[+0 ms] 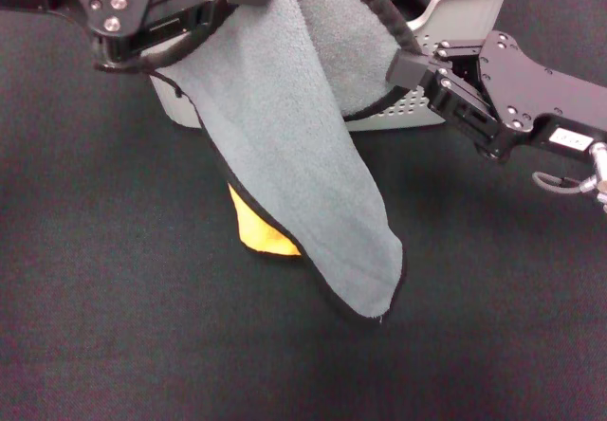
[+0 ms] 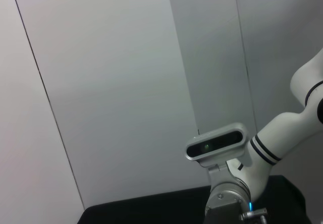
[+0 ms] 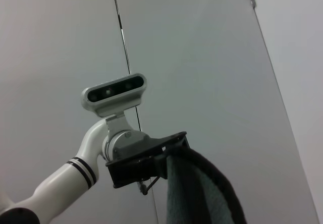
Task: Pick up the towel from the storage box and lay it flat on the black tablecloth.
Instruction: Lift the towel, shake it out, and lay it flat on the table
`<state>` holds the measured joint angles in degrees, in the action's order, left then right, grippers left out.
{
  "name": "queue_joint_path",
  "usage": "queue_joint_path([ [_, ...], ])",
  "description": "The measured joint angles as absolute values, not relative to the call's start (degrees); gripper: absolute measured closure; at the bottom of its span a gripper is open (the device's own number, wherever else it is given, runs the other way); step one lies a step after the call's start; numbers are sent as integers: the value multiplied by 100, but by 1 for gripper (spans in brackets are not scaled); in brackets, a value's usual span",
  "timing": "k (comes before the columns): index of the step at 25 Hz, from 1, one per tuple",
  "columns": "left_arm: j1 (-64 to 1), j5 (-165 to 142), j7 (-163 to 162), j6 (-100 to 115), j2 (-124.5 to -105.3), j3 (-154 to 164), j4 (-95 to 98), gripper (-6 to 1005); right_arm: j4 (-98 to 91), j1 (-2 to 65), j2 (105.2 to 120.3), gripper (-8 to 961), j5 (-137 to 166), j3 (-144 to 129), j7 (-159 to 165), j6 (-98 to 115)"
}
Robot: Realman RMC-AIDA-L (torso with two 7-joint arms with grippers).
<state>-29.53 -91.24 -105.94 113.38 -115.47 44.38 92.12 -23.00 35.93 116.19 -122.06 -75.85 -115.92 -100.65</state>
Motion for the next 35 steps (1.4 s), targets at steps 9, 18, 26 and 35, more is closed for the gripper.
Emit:
queue_joint_path([
  [9, -2684, -9118, -10109, 11348, -11726, 4438, 8674, 965, -2377, 3518, 11616, 947, -12306, -7546, -11749, -10070],
  [18, -2325, -9092, -8891, 11307, -11991, 4436, 7350, 939, -3573, 3328, 11558, 945, -12572, -7449, -11341, -9946],
  [26, -2474, -9124, -6779, 10582, -11967, 4427, 4553, 936, -3923, 3647, 11489, 943, -12495, -7413, -10890, -9544],
  [35, -2522, -8917, -5874, 10223, -11999, 4406, 3292, 939, -4221, 3583, 11456, 940, -12451, -7266, -10543, -9477],
])
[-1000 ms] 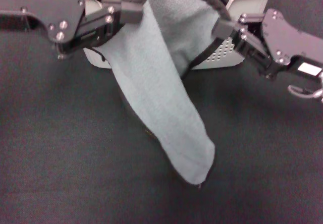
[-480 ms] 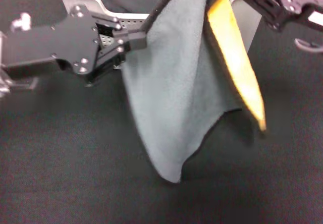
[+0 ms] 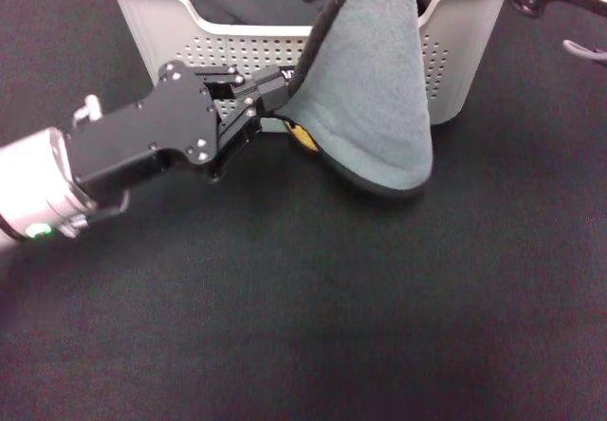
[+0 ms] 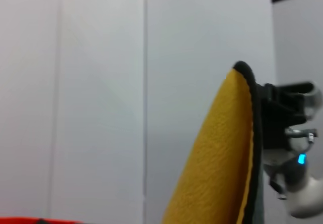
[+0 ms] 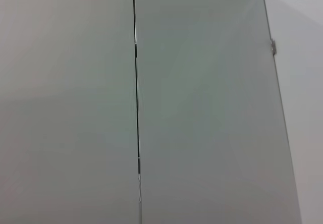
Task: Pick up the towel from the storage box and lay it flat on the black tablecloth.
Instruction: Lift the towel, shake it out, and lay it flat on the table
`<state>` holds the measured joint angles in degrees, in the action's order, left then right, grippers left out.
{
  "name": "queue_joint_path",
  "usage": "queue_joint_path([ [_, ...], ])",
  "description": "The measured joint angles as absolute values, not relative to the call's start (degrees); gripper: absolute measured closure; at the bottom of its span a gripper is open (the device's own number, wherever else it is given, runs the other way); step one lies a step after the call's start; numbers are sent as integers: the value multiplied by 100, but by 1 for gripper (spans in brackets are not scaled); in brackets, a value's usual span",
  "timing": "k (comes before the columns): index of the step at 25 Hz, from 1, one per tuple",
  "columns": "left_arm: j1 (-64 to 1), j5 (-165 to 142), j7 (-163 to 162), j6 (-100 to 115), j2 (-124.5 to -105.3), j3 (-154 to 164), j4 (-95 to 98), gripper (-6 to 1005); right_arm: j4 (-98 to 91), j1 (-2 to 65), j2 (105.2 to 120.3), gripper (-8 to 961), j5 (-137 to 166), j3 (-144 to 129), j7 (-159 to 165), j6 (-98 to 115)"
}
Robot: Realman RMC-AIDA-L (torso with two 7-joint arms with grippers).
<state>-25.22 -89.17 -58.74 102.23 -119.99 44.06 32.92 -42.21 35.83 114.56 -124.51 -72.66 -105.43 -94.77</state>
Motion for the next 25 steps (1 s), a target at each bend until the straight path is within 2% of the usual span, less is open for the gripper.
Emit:
queue_joint_path([
  [1, -2535, -8616, -5225, 10104, -12010, 4393, 2537, 938, -4224, 3558, 11463, 940, -12455, -7251, -10539, -9480],
  [3, -2540, -8508, -5046, 10007, -12011, 4390, 2281, 937, -4229, 3527, 11470, 940, -12484, -7221, -10501, -9491],
  [18, -2685, -8466, -4179, 9631, -12040, 4423, 1187, 899, -4520, 3505, 11456, 936, -12576, -6786, -10107, -9610],
  [23, -2643, -8312, -4180, 9659, -12040, 4387, 1166, 856, -4515, 3498, 11381, 935, -12575, -6624, -10017, -9827],
  [25, -2632, -8174, -4152, 9660, -12038, 4386, 1133, 802, -4506, 3494, 11338, 934, -12574, -6576, -9953, -9916],
])
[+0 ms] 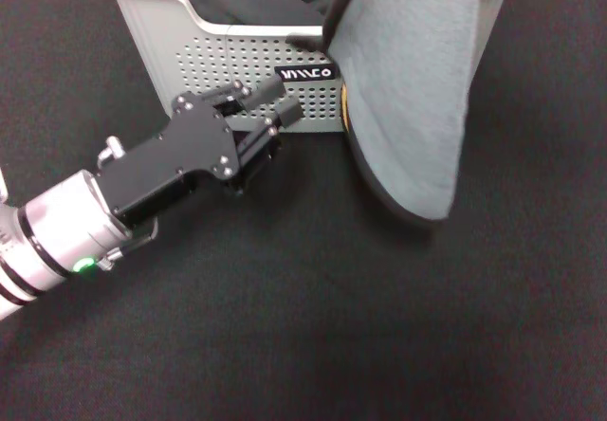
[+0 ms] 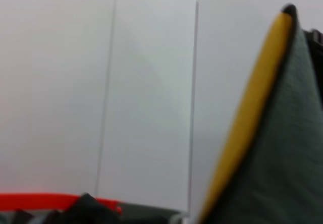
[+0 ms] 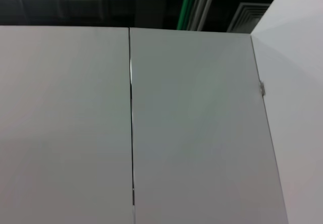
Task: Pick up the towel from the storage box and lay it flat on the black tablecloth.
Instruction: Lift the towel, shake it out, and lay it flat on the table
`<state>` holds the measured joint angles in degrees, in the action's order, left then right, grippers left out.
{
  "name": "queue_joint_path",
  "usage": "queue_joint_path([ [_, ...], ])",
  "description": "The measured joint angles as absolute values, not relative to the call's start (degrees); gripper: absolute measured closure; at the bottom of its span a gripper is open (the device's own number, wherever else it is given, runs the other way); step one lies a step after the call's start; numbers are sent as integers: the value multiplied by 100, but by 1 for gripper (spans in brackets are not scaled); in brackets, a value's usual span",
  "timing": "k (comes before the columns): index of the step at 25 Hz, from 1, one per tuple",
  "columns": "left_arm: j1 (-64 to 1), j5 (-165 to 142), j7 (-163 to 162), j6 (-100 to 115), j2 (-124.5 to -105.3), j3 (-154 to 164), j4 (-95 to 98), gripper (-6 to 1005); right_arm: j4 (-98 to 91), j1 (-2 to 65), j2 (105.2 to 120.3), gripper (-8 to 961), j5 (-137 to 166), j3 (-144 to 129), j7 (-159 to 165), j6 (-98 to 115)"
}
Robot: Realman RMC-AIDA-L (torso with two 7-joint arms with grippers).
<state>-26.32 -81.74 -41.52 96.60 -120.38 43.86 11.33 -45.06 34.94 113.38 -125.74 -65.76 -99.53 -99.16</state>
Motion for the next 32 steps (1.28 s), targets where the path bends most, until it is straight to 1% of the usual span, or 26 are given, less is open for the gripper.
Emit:
queue_joint_path([
  [4, -2628, -7996, -3992, 9697, -12042, 4387, 1087, 695, -4544, 3449, 11199, 933, -12574, -6539, -9801, -10028],
  [6, -2641, -7992, -3966, 9731, -12042, 4395, 1085, 685, -4546, 3445, 11144, 933, -12576, -6518, -9738, -10099],
  [8, -2672, -7998, -3965, 9756, -12042, 4408, 1084, 676, -4547, 3438, 11126, 932, -12576, -6502, -9685, -10155],
  [17, -2840, -8053, -3874, 9773, -12049, 4792, 1065, 631, -4611, 3389, 11152, 930, -12577, -6502, -9667, -10238],
  [28, -2879, -7960, -3868, 9773, -12043, 4753, 1018, 619, -4715, 3364, 11138, 927, -12583, -6503, -9590, -10257],
  [32, -2862, -7881, -3870, 9868, -12013, 4761, 1038, 620, -4862, 3304, 11146, 926, -12585, -6533, -9558, -10277],
])
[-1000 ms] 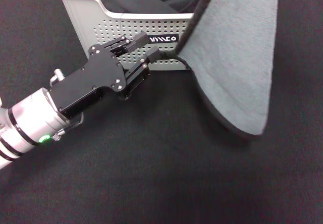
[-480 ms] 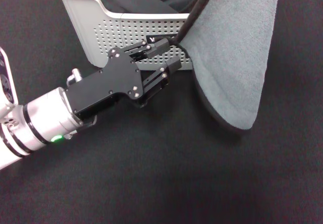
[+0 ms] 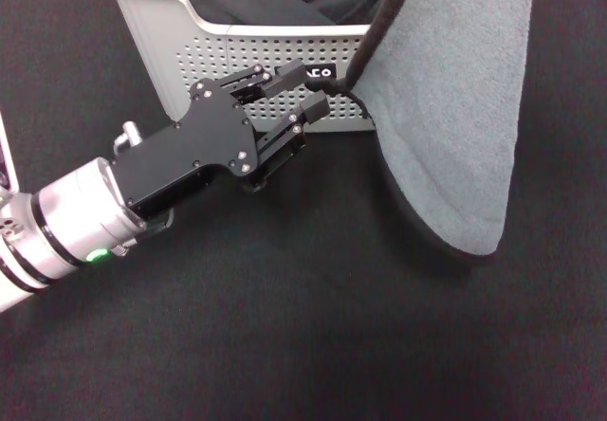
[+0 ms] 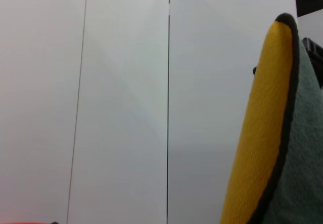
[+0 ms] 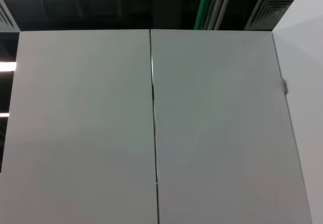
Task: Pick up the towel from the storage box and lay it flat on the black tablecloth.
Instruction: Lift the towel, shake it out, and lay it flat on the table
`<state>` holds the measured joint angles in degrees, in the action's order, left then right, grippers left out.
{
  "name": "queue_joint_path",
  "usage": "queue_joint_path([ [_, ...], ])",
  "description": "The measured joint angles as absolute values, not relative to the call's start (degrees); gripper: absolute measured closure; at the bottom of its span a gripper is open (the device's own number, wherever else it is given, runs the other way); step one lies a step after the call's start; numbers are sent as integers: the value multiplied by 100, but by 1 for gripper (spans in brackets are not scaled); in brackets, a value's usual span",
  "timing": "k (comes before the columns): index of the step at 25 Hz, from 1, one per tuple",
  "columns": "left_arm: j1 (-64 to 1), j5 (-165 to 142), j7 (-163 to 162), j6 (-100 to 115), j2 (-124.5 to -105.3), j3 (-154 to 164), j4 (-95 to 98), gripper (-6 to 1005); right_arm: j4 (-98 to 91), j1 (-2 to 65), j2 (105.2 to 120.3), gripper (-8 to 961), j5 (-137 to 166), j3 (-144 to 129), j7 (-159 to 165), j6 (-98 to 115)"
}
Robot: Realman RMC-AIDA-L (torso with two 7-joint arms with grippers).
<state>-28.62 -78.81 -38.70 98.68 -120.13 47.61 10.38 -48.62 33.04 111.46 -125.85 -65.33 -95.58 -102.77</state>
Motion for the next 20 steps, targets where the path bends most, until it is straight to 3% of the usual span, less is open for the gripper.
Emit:
queue_joint_path([
  [20, -3022, -8350, -3768, 9834, -11996, 4808, 1061, 622, -5262, 3057, 11170, 921, -12715, -6620, -9500, -10308],
])
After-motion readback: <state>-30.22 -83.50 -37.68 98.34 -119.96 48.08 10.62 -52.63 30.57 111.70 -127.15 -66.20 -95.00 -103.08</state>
